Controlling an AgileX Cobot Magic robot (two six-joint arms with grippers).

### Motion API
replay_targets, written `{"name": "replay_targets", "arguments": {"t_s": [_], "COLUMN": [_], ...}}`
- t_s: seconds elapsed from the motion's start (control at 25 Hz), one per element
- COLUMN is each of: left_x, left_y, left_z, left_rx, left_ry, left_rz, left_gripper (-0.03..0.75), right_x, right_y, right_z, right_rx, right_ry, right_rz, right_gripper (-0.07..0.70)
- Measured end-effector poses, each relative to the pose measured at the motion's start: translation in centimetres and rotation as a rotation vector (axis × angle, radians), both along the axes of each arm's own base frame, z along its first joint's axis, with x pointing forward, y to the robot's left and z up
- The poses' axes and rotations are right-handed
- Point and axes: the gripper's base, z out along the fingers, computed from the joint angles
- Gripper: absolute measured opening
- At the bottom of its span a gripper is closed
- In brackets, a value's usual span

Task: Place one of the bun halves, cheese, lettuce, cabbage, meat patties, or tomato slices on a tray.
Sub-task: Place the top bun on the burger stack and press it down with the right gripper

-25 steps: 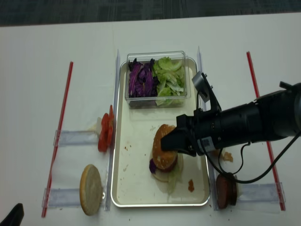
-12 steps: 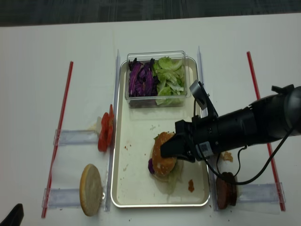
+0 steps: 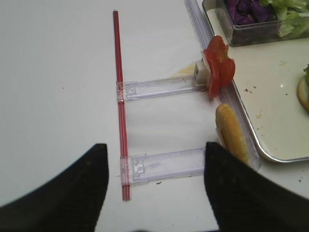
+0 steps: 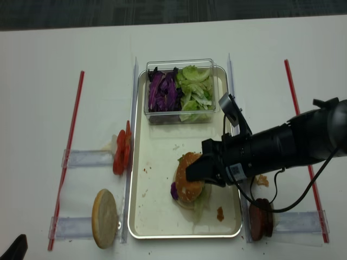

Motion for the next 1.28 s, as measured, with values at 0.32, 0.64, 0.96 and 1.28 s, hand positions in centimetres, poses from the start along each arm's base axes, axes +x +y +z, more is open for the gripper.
{"name": "replay_targets", "arguments": {"t_s": [0.32, 0.64, 0.96, 1.28], "left_x": [0.0, 0.0, 0.0, 0.0], "left_y": [0.0, 0.0, 0.0, 0.0], "left_z": [0.0, 0.0, 0.0, 0.0], "left_rx": [0.000, 0.000, 0.000, 0.000], "left_ry": [0.000, 0.000, 0.000, 0.000], "left_rz": [0.000, 0.000, 0.000, 0.000], "left_gripper": [0.412, 0.412, 0.412, 0.412], "right_x": [0.1, 0.1, 0.8, 1.3], "right_y": [0.0, -0.1, 0.3, 0.2], "right_z": [-0.1, -0.1, 0.5, 0.5], "right_rx": [-0.012, -0.015, -0.018, -0.111], "right_ry": [-0.005, -0.009, -0.036, -0.015], "right_rz": [-0.004, -0.006, 0.023, 0.080], "right_gripper": [0.159, 0.319, 0.421, 0.430]}}
